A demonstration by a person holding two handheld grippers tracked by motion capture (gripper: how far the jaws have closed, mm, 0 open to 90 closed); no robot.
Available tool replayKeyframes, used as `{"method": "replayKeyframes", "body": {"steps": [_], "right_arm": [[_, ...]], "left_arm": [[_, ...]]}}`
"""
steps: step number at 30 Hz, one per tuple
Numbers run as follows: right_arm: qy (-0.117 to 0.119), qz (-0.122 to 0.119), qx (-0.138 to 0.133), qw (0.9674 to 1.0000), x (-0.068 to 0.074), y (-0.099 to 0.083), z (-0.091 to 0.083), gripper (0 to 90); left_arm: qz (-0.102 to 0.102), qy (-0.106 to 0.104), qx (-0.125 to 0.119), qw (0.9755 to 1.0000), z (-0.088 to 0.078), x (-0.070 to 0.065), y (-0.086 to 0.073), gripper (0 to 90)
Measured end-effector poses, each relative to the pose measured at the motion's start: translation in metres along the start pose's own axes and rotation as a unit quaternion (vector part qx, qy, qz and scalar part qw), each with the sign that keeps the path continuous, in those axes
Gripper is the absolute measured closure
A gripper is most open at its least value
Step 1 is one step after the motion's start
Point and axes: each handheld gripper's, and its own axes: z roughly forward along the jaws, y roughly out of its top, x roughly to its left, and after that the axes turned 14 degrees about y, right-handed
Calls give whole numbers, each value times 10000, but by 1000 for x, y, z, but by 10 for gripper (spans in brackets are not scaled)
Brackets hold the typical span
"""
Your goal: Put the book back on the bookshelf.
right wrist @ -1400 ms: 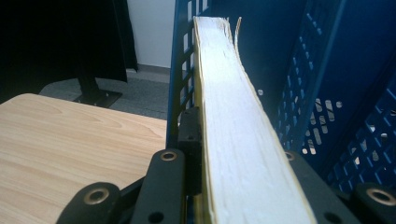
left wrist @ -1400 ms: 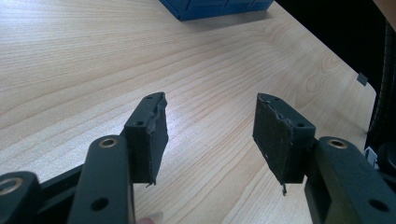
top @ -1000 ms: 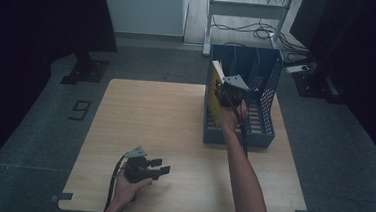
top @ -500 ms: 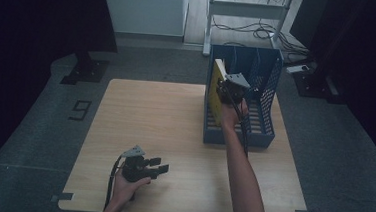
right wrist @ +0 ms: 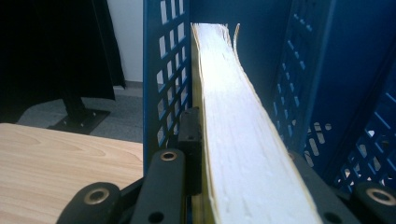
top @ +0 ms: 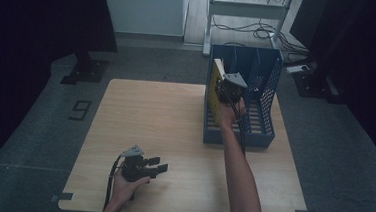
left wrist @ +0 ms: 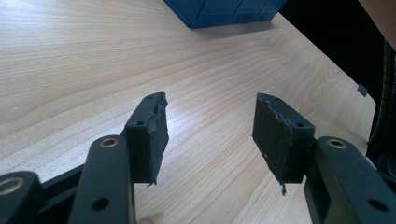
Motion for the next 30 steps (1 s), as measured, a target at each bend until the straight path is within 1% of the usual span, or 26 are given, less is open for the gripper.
{"method": "replayKeyframes", "body": {"steps": [8,11,15,22,25,30], "right_arm": [[-17,-23,52,10000,4,-6,9,744],[-34,-35,21,10000,5,-8,13,744],[-73,-18,-7,10000,7,-8,15,744],[-97,68,-40,9999,5,-5,17,744],[-70,20,-29,10000,5,-3,19,744],[-102,36,-15,9999,3,-4,24,744]], "left_arm": [[-26,8,-36,10000,-2,1,0,449],[-21,8,-24,10000,-2,1,0,449],[-9,-20,-3,10000,-1,0,0,449],[9,-21,-6,10000,-1,-1,0,449],[8,-24,-9,10000,-1,-1,0,450],[6,-43,-9,10000,-1,-1,0,450]]}}
